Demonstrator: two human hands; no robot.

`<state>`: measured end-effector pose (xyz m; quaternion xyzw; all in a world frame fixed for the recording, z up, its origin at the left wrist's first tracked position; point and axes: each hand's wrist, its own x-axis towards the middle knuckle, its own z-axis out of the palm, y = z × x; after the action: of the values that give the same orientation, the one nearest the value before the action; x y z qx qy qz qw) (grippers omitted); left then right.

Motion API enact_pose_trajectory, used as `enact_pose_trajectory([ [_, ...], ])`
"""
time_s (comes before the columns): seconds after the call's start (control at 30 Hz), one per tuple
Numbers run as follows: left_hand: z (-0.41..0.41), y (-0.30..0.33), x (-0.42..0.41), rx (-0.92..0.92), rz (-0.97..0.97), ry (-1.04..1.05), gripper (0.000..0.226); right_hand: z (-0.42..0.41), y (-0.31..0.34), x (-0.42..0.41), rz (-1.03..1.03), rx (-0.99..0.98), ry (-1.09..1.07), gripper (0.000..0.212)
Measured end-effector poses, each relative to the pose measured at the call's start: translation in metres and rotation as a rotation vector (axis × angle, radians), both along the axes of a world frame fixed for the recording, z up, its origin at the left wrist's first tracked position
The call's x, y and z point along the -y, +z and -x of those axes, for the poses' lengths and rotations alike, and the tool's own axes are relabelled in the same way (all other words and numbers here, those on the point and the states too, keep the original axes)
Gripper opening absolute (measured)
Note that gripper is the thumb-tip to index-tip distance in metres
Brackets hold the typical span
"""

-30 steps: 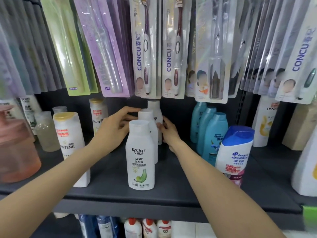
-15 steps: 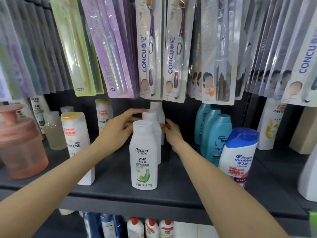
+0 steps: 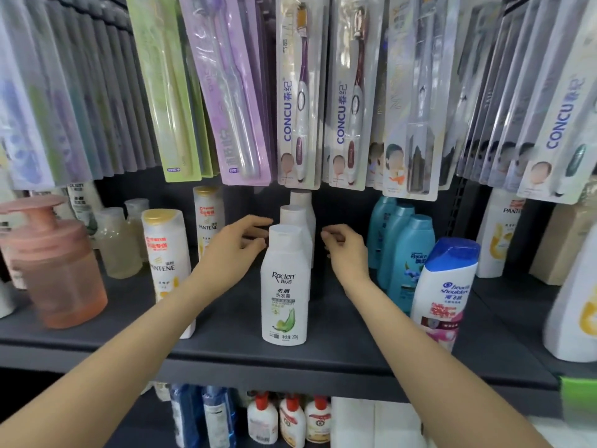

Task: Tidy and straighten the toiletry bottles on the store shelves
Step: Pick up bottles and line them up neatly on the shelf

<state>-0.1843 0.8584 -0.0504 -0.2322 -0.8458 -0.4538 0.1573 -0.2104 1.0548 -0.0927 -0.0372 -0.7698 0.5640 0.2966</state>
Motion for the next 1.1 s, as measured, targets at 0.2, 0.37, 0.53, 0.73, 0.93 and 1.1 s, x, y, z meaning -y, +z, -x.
enact_pose_trajectory([
  [0.2, -0.029, 0.0, 0.019, 0.038, -0.095, -0.073, 0.02, -0.068, 0.006, 0.013, -0.022, -0.037, -0.053, 0.012],
  [0.37, -0.055, -0.006, 0.049, -0.013, -0.052, -0.059, 0.015, -0.121, 0.008, 0.046, -0.072, -0.046, -0.12, 0.023],
  [0.53, -0.073, -0.015, 0.097, -0.081, -0.046, 0.04, 0.015, -0.15, 0.008, 0.103, -0.115, 0.035, -0.049, 0.017],
  [0.73, -0.065, -0.019, 0.143, -0.125, -0.086, 0.137, 0.028, -0.145, 0.016, 0.166, -0.176, 0.106, 0.031, 0.015],
  [0.93, -0.037, -0.016, 0.164, 0.076, -0.042, 0.051, 0.053, -0.107, 0.033, 0.204, -0.255, 0.138, 0.085, 0.043],
  [1.1, -0.023, -0.014, 0.171, 0.156, -0.009, -0.116, 0.053, -0.08, 0.04, 0.222, -0.195, 0.089, 0.098, 0.044],
])
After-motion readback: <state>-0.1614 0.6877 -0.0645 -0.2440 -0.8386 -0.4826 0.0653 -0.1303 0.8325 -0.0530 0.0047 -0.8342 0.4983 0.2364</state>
